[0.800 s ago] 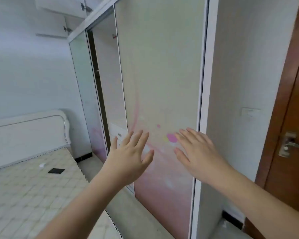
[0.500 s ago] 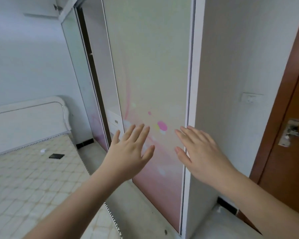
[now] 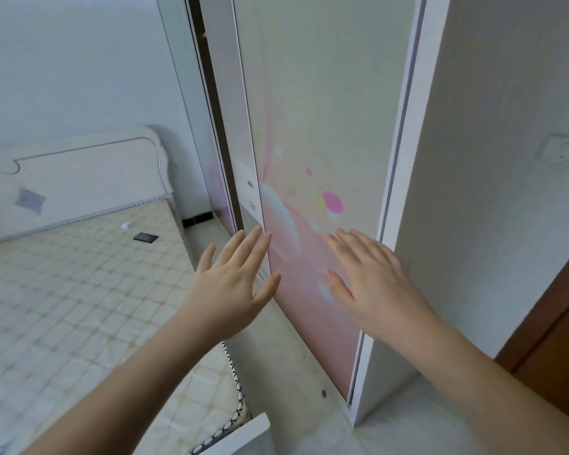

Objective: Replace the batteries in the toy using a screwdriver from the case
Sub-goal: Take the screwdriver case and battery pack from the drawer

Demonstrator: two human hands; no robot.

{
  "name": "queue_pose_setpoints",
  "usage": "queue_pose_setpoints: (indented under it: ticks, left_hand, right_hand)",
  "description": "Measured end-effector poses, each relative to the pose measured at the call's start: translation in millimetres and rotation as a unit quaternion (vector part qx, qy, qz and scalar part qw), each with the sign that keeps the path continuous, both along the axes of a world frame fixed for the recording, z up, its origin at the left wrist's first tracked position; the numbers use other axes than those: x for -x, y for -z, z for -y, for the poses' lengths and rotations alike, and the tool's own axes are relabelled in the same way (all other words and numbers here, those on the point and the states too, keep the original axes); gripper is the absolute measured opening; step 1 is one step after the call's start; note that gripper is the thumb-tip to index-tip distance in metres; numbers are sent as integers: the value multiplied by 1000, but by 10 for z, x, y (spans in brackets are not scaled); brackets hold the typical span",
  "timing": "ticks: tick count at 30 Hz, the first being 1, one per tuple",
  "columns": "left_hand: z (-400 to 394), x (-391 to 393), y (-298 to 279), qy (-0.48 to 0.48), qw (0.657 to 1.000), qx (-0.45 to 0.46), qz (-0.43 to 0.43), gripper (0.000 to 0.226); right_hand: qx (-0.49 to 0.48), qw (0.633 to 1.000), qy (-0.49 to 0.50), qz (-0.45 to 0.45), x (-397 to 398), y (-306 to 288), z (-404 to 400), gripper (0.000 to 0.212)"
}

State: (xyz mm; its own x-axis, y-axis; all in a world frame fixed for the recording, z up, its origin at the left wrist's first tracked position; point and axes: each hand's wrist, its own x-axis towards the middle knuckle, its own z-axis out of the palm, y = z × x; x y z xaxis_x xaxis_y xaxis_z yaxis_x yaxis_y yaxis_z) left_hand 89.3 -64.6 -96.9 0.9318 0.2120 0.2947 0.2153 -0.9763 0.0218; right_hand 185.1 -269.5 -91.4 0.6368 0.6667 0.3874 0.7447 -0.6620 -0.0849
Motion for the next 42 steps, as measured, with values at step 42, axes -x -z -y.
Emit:
queue_pose_setpoints:
  ticks: [42]
  left_hand:
    - [-1963,-2235,1060,-176,977,80,-90,75]
  right_hand:
    - [32,992,-88,-84,-2642,1108,-2614,63]
